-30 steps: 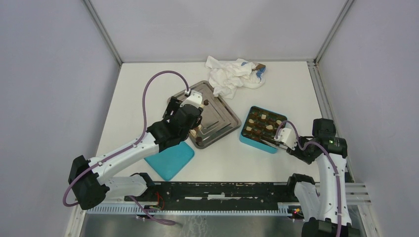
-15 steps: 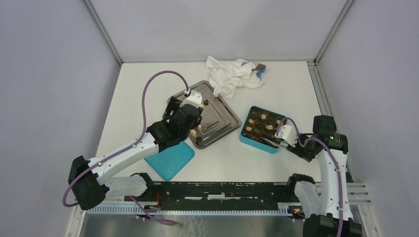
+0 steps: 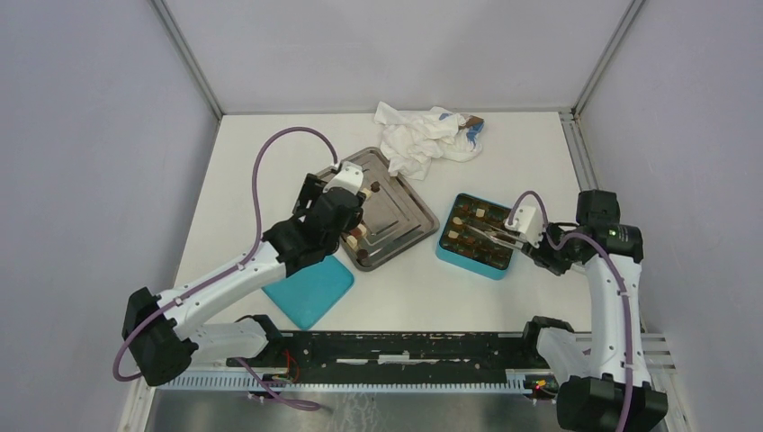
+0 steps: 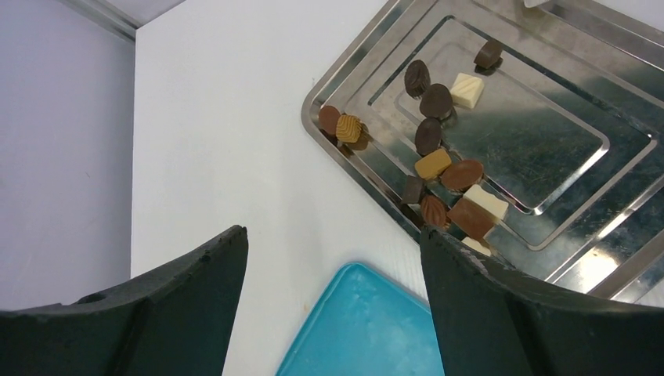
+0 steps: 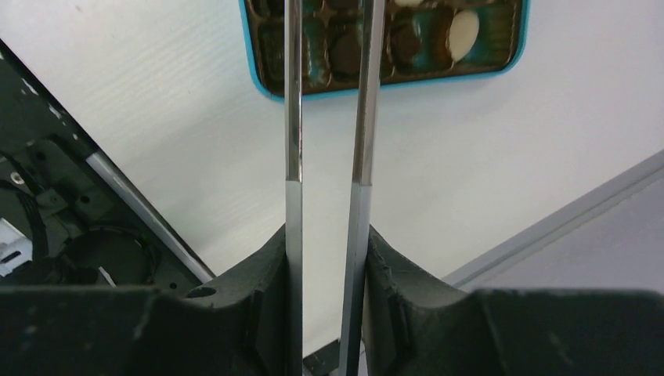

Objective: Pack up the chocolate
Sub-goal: Place the fake chocolate in the packing box, then pick up the fake chocolate from the plate.

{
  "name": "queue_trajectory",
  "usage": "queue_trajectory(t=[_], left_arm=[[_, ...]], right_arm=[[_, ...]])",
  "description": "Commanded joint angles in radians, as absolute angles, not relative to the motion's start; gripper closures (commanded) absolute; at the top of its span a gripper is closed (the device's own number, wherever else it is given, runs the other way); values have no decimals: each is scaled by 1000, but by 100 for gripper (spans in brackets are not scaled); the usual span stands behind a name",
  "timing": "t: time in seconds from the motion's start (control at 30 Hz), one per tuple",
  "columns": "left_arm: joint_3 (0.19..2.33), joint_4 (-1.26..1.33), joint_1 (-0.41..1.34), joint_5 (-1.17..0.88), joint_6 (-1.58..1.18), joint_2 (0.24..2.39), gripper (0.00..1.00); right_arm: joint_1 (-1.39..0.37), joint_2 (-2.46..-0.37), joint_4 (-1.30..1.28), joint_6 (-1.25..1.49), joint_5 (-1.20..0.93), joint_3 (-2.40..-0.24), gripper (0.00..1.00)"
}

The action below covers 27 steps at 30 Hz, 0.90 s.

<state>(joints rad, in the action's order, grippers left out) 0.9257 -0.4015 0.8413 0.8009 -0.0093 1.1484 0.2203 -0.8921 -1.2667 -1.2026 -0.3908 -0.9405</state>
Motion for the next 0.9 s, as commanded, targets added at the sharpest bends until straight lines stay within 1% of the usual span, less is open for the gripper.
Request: queue_trajectory(t=[0.0, 0.1, 0.23, 0.47, 0.63, 0.73, 0.87], left_arm=[[922, -355, 805, 798, 41, 1107, 14], [922, -354, 747, 782, 26, 1088, 12], [917, -347, 690, 761, 8, 1067, 9], [916, -349, 657, 766, 5, 1072, 9], [916, -350, 646, 770, 7, 1074, 9], [915, -350, 640, 772, 8, 1068, 9], [913, -347, 636, 776, 8, 1057, 9]], right_arm=[[176, -944, -1209, -1135, -590, -1025, 63], [63, -965, -1074, -1016, -581, -1011, 63], [-156, -1011, -912, -877, -502, -990, 63], [-488, -1197, -746, -726, -301, -1044, 63], [-621, -1361, -698, -650, -201, -1134, 63], [-648, -1457, -705, -621, -175, -1204, 62], [-661, -1553, -705, -582, -204, -1277, 62]])
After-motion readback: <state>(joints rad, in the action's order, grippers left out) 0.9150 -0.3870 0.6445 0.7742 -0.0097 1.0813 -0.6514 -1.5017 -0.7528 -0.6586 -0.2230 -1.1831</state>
